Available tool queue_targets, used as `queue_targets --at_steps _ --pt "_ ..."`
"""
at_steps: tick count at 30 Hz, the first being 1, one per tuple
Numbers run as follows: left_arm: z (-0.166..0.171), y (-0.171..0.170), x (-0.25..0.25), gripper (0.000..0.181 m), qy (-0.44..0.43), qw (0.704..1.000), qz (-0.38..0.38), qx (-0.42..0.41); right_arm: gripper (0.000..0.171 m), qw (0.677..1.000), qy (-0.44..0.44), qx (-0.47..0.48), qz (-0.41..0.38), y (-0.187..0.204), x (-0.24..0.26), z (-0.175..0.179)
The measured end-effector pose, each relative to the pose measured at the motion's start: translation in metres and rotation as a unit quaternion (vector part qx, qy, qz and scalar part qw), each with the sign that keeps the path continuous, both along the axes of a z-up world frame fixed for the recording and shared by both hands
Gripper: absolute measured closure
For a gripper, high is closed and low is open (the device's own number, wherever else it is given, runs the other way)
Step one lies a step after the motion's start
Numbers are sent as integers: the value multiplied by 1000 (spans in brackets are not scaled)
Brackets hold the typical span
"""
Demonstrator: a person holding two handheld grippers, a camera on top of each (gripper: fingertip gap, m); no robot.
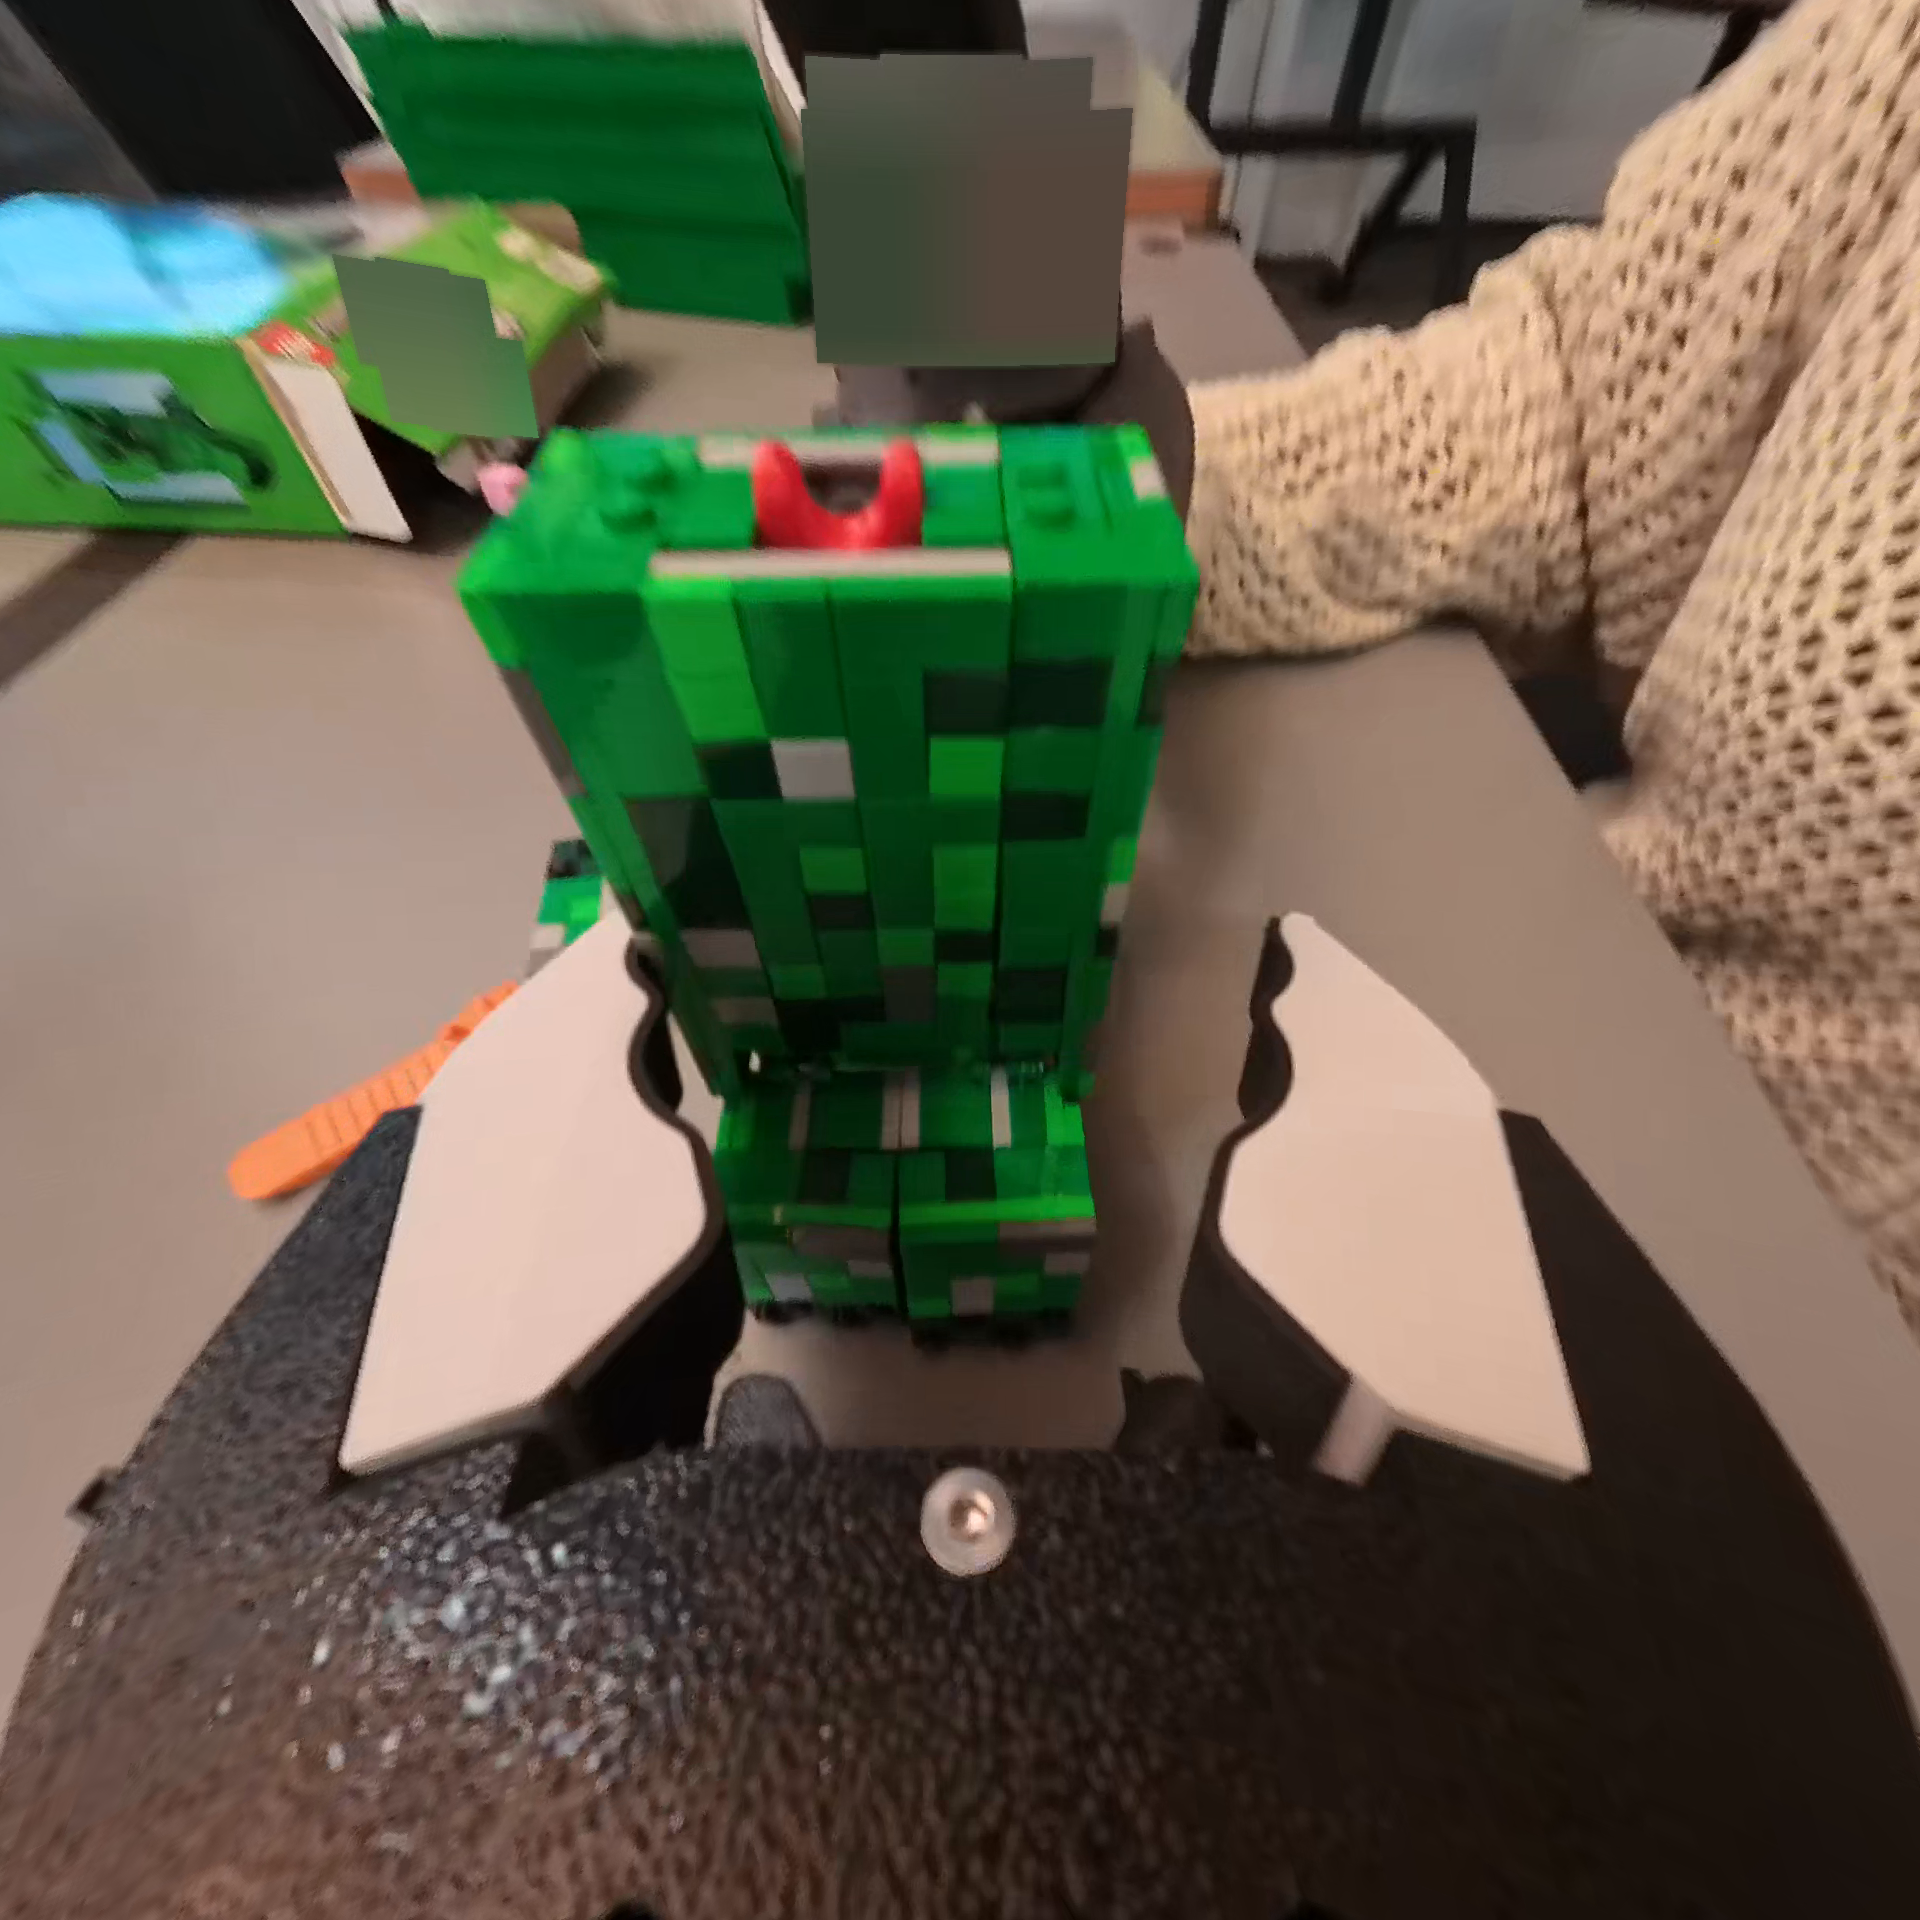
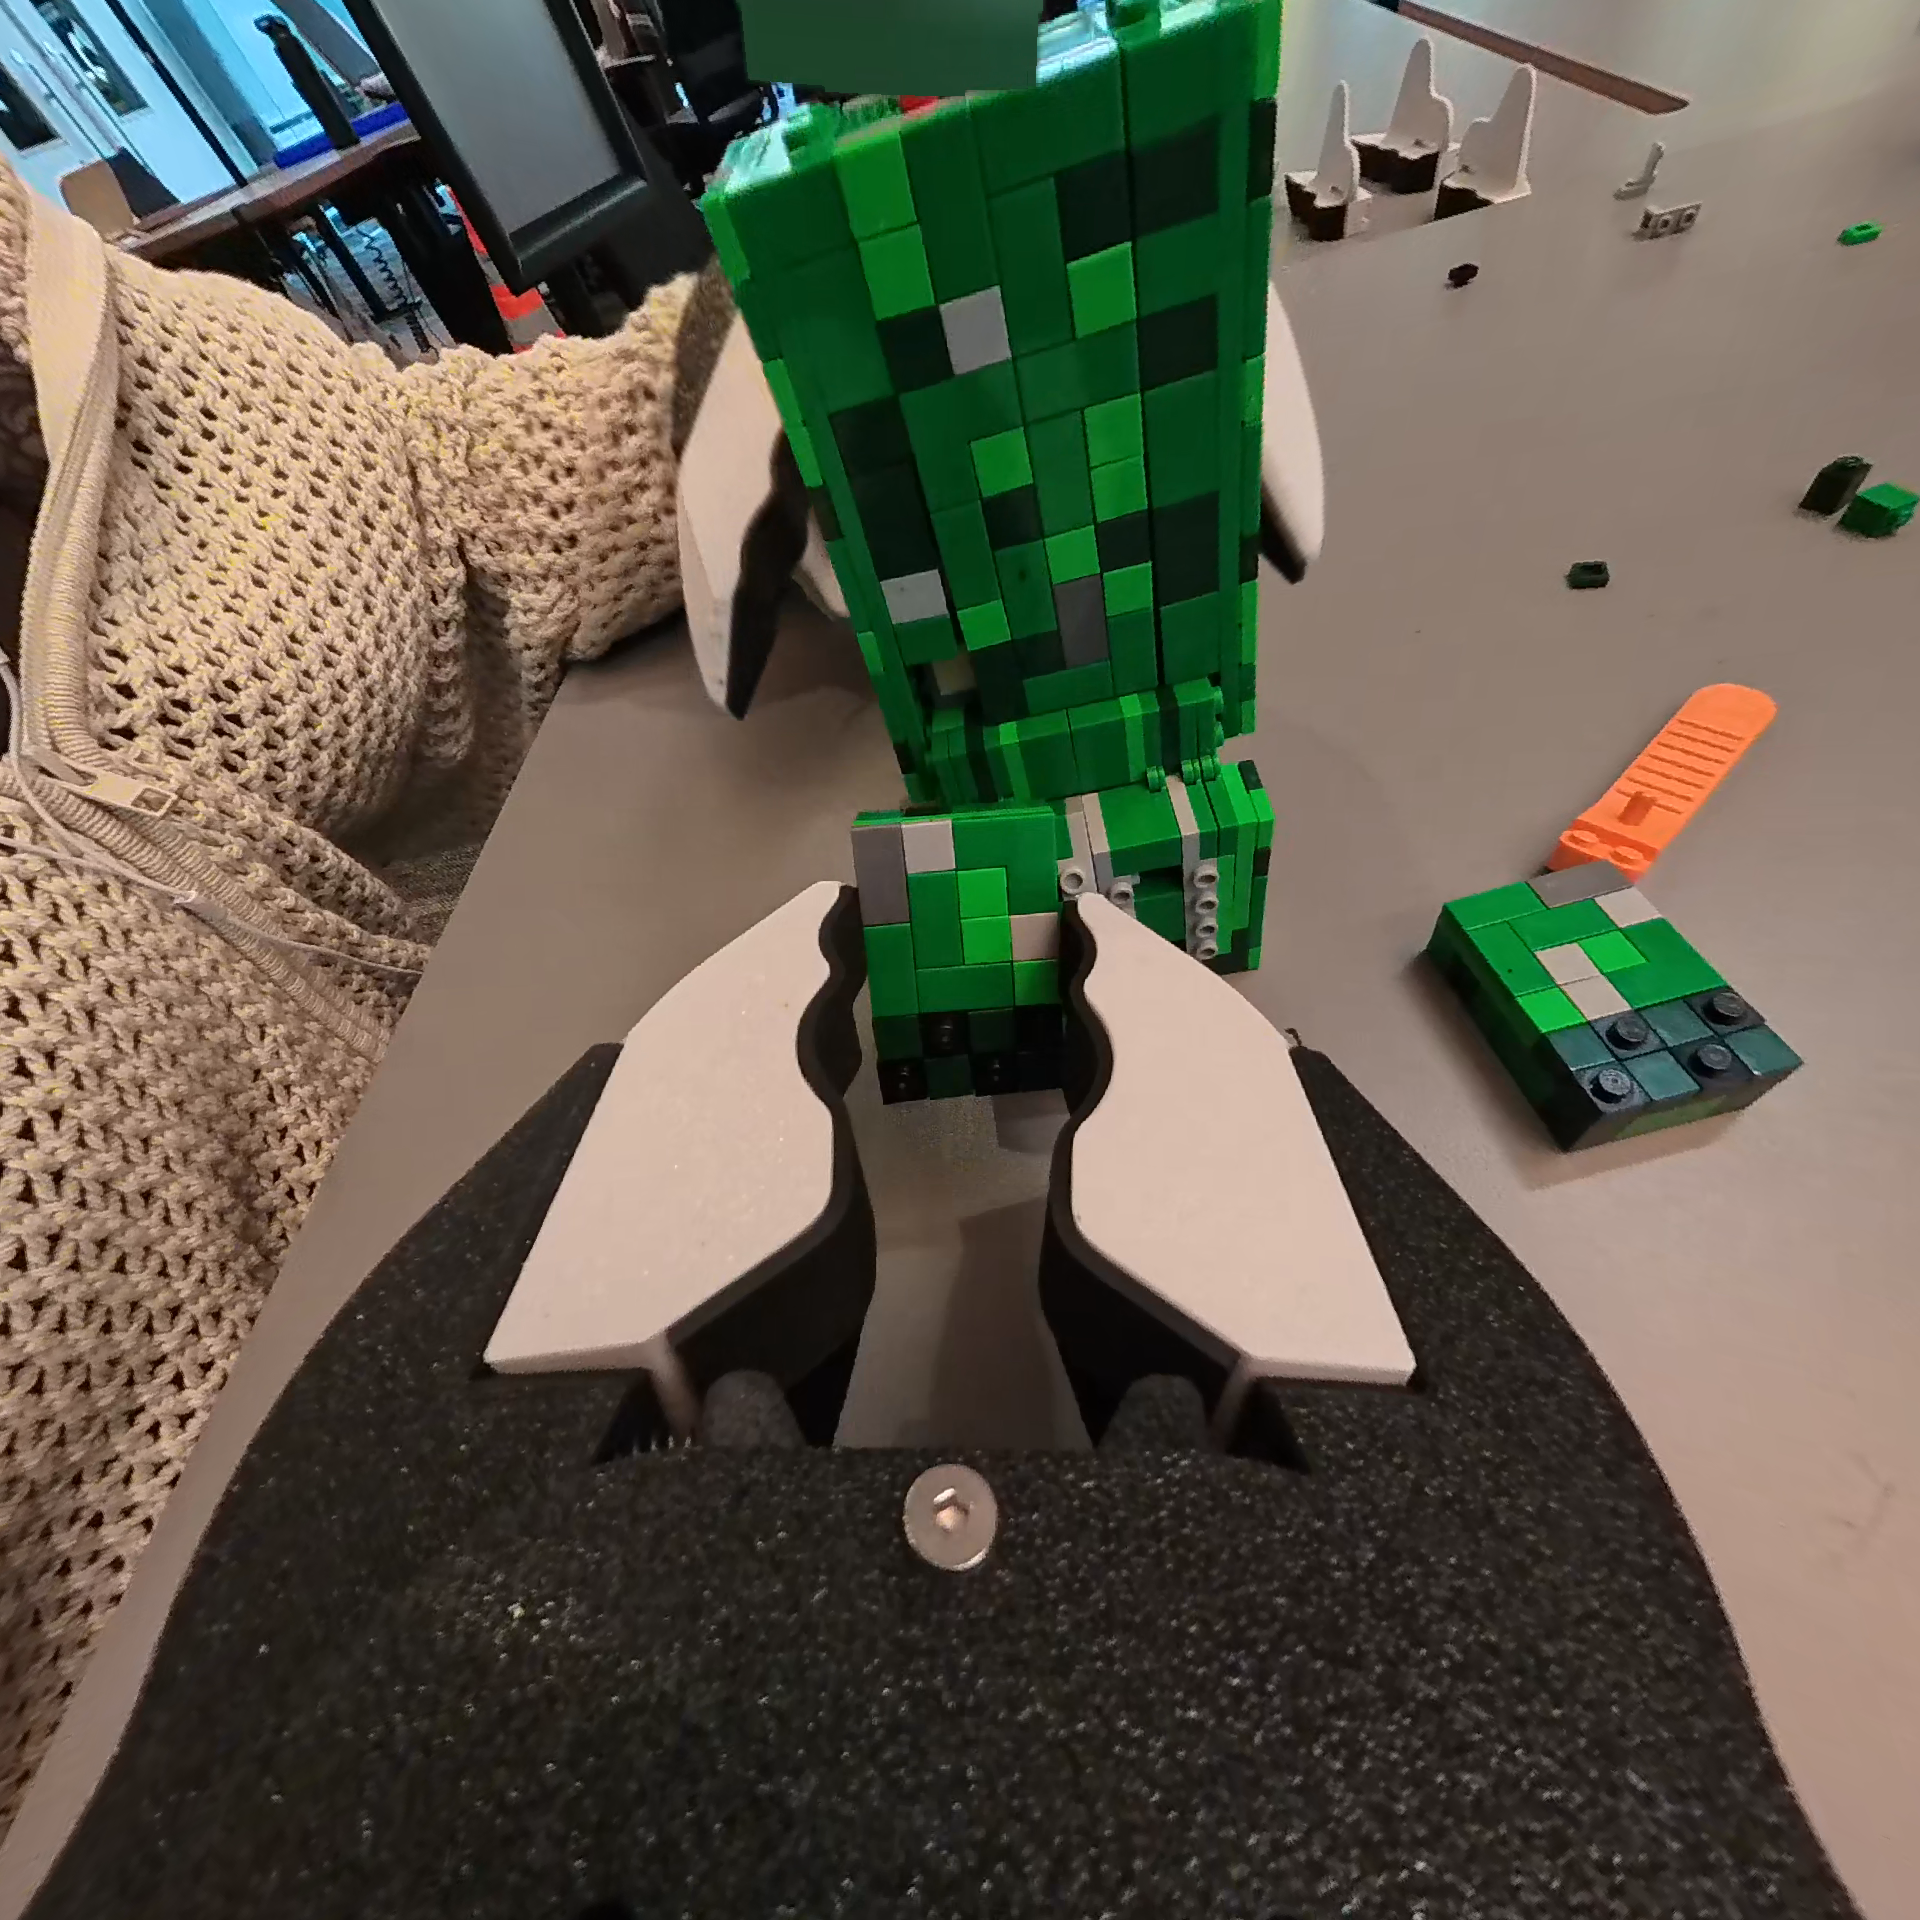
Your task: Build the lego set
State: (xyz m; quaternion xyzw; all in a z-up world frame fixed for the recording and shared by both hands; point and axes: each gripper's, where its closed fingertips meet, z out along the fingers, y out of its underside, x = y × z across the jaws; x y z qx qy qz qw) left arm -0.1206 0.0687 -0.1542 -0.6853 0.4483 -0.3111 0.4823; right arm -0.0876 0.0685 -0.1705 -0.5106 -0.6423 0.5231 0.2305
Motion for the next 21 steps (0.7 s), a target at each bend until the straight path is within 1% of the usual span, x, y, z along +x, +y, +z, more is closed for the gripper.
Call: queue_targets --at_steps 3,6,10,13,15,17,19,21 --pt "-6 0 -3 78 7 1000 -2 -9 136 1000 -1 4 -1 1 0 -1" --pt "-7 2 -9 81 6 1000 6 -8 136 999 -17 40 -19 9 4 -7" --pt "-6 3 -18 83 10 1000 25 -2 136 990 -95 90 -47 28 22 -19" --pt "-4 4 -26 83 19 999 44 12 136 974 -175 130 -65 41 38 -37" --pt "-3 4 -28 86 22 998 48 19 136 967 -199 143 -66 44 42 -45" --pt "-3 5 -30 92 27 998 50 20 136 968 -203 131 -60 41 42 -47" --pt "-4 5 -33 99 32 998 54 24 119 968 -199 132 -71 43 41 -44" --pt "-2 4 -35 119 30 998 49 30 108 972 -159 145 -94 47 33 -29"
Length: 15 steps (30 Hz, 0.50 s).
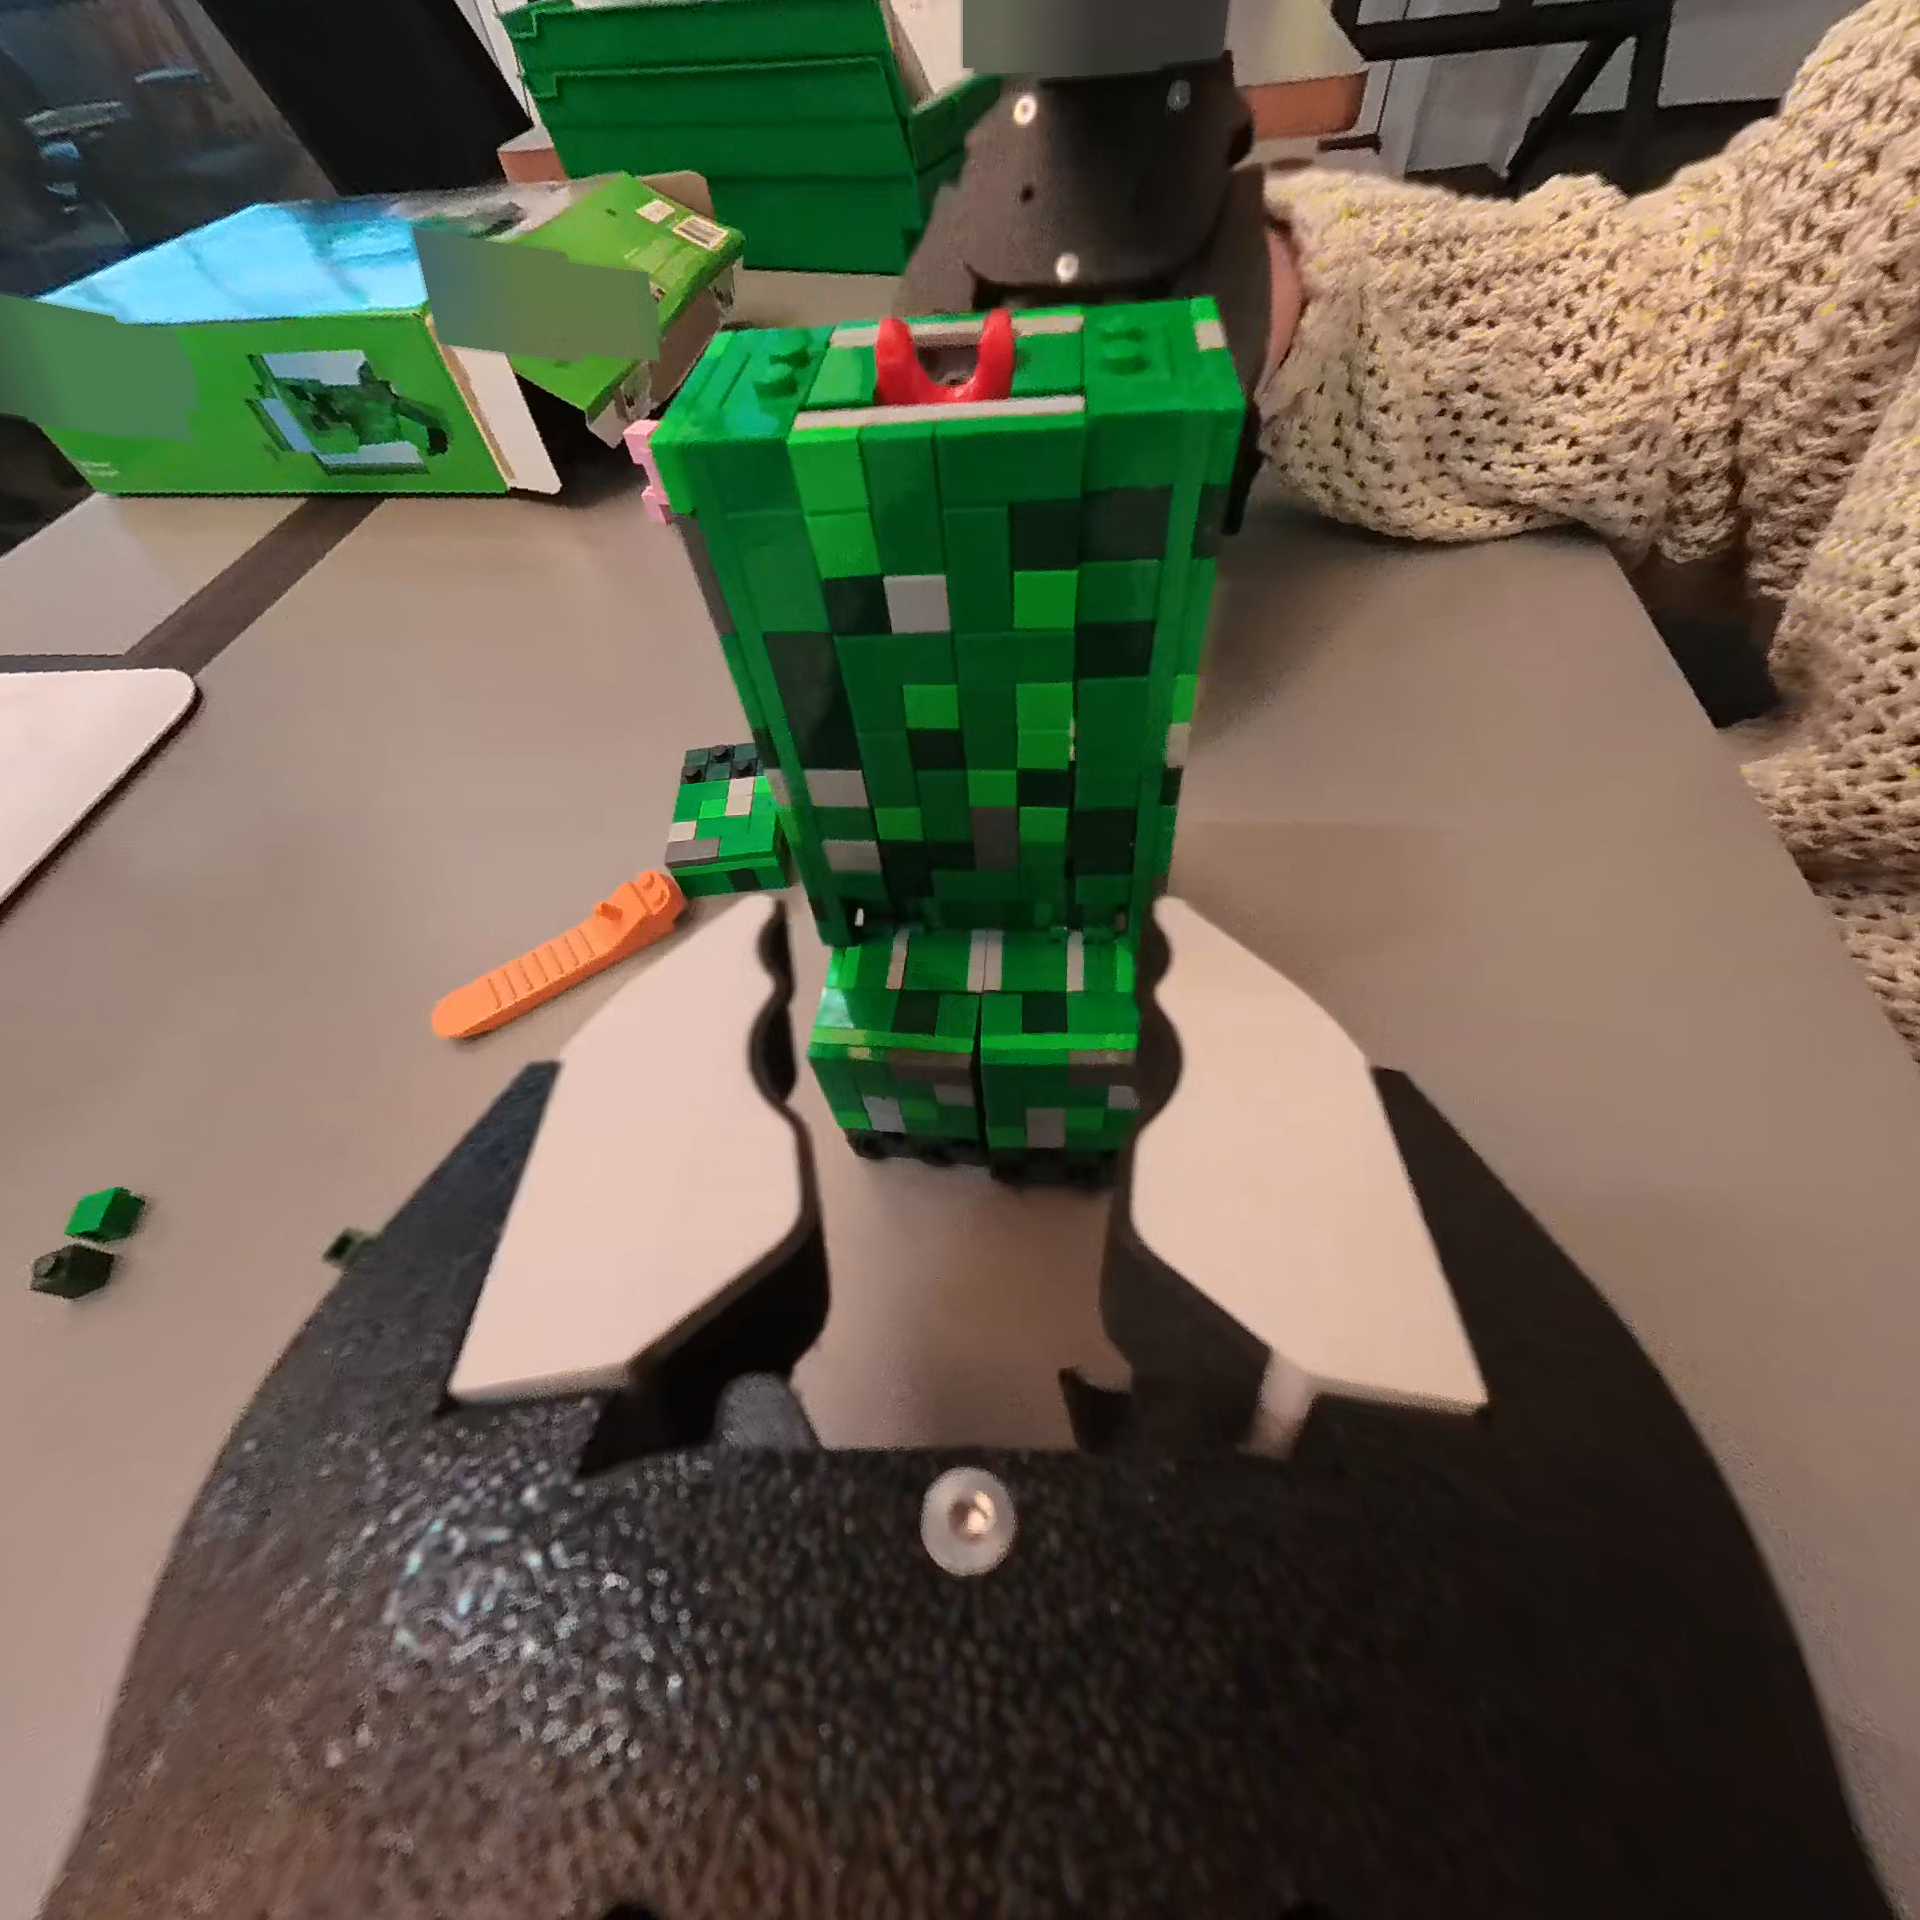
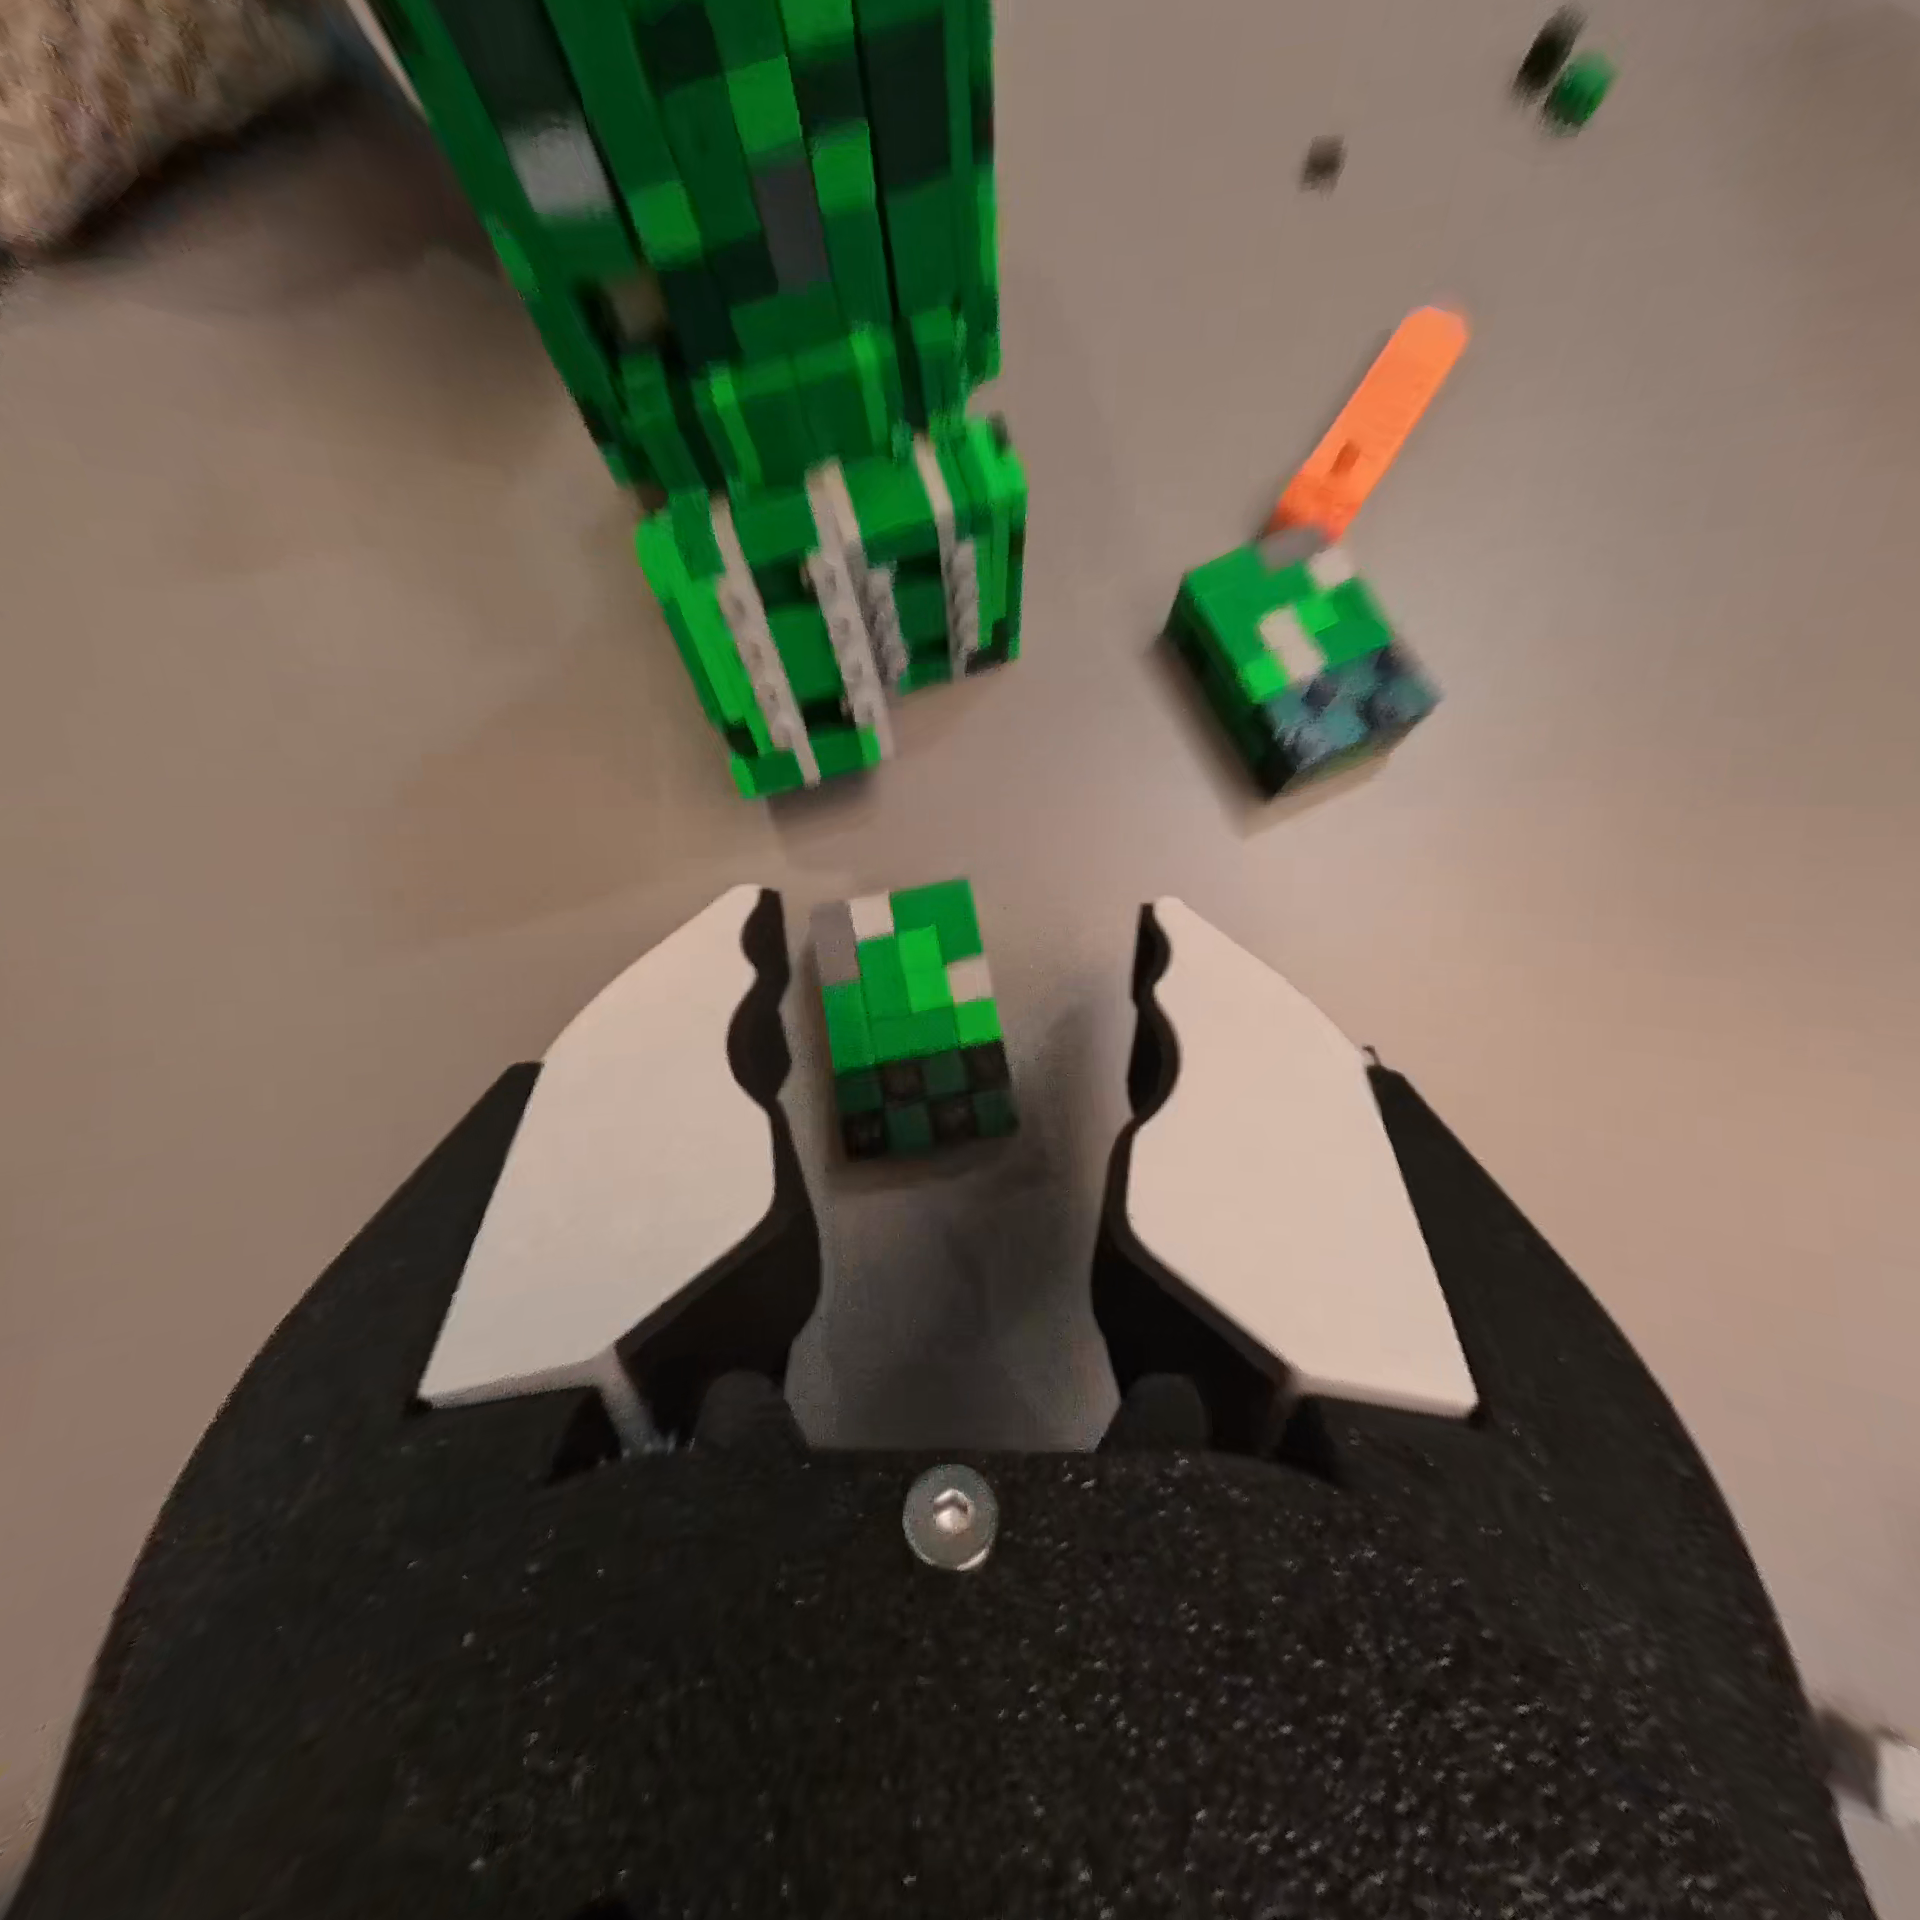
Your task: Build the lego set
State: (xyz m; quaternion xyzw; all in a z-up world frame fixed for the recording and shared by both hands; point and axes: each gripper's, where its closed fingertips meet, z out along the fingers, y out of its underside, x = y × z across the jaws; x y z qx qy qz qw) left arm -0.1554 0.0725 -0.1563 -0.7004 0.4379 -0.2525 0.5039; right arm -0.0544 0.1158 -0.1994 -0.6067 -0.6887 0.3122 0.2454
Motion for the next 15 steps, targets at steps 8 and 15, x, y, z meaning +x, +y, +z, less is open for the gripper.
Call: queue_targets --at_steps 8,15 --pt "-3 -8 5 169 14 999 -31 3 46 990 127 0 58 -33 -69 27" --pt "-14 -14 13 181 36 997 -61 -2 56 985 115 3 129 -46 -87 17"
